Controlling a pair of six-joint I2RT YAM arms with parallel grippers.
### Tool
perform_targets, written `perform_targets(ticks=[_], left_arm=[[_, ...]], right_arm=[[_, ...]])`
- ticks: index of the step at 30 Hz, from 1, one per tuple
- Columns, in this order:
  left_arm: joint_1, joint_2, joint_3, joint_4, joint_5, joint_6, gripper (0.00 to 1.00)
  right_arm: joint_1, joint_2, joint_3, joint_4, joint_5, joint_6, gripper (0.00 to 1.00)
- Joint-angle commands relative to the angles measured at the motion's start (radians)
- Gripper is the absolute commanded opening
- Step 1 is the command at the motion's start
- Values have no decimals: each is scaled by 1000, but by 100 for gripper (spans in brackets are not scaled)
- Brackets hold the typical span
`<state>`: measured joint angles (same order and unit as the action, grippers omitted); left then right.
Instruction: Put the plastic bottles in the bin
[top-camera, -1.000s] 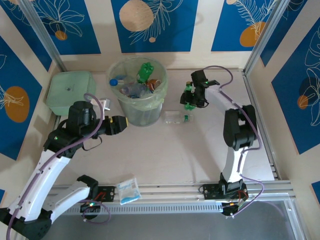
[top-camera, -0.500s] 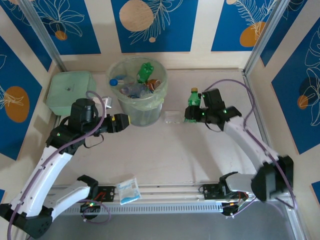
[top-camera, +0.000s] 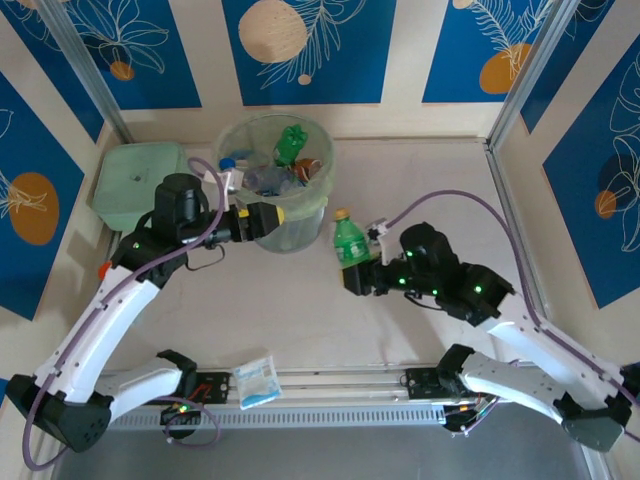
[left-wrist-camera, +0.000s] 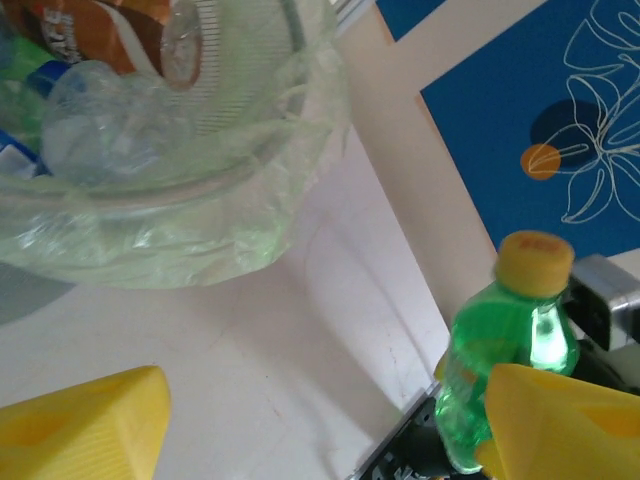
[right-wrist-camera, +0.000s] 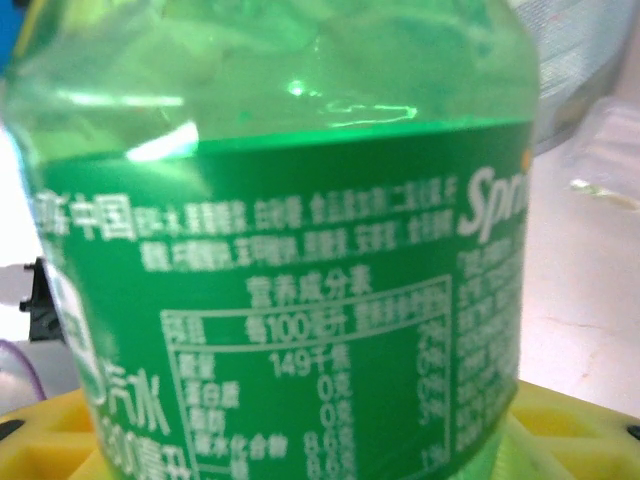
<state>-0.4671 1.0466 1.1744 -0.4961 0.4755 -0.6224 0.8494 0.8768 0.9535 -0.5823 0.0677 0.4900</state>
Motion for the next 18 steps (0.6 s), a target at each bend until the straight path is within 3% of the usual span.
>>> perform_targets(ticks=[1, 5, 8, 18], left_arm=[[-28, 11, 36, 60, 41, 1, 86], [-52, 33, 37, 25, 20, 20, 85], [-71, 50, 38, 8, 13, 24, 76], [-114, 53, 37, -21, -2, 36, 64]], right_arm=[[85, 72, 59, 19, 27, -13, 51], [148, 145, 97, 45, 34, -24, 51], [178, 179, 118, 61, 41, -31, 51], [195, 235, 146, 76, 24, -42, 51]])
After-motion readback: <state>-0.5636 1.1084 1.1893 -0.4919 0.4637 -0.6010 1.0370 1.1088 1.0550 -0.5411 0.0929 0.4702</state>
